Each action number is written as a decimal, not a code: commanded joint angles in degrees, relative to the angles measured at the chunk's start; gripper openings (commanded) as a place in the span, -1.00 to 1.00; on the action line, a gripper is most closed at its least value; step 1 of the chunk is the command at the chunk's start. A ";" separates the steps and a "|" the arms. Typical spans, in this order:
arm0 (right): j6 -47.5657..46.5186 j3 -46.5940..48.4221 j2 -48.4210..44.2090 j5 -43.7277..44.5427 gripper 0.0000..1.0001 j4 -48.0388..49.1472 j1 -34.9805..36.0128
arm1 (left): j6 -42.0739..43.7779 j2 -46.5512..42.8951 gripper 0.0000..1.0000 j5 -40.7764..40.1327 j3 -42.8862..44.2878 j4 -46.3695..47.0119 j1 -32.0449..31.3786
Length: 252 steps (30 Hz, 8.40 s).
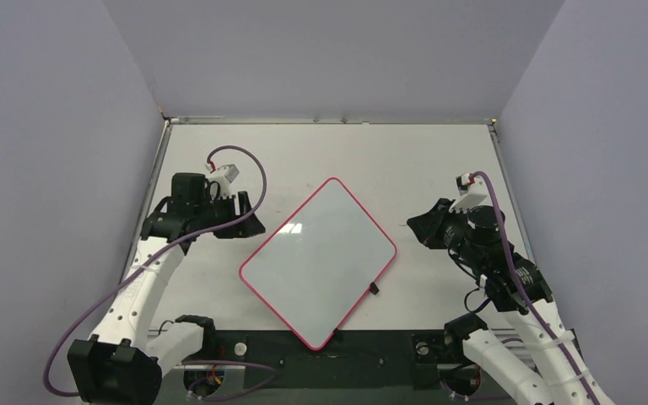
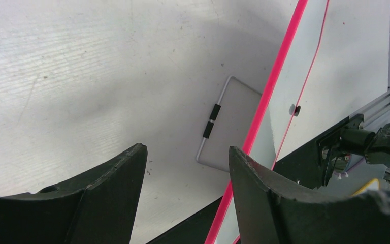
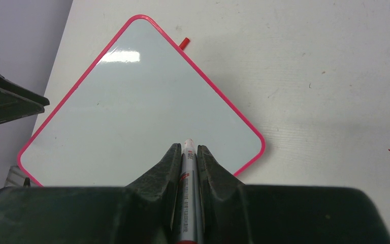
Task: Write a sentence on the whiteboard
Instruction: Hold the whiteboard on the whiteboard stand, then write a sentence on the whiteboard.
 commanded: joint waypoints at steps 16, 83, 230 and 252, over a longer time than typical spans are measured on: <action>-0.87 0.63 0.46 -1.12 -1.00 2.32 -0.02 | -1.91 -0.41 0.15 7.25 -2.07 2.44 -6.52; 7.03 -17.51 -3.38 -14.48 -1.00 47.21 10.13 | 14.88 23.30 -1.00 -7.53 17.16 1.92 -22.54; -9.08 -16.85 20.69 -1.28 -1.00 62.93 33.74 | 12.74 20.02 -1.00 -18.08 13.46 2.84 -26.28; -9.34 -16.77 20.69 -1.23 -1.00 62.55 33.84 | 12.69 20.06 -1.00 -18.17 13.47 2.82 -26.28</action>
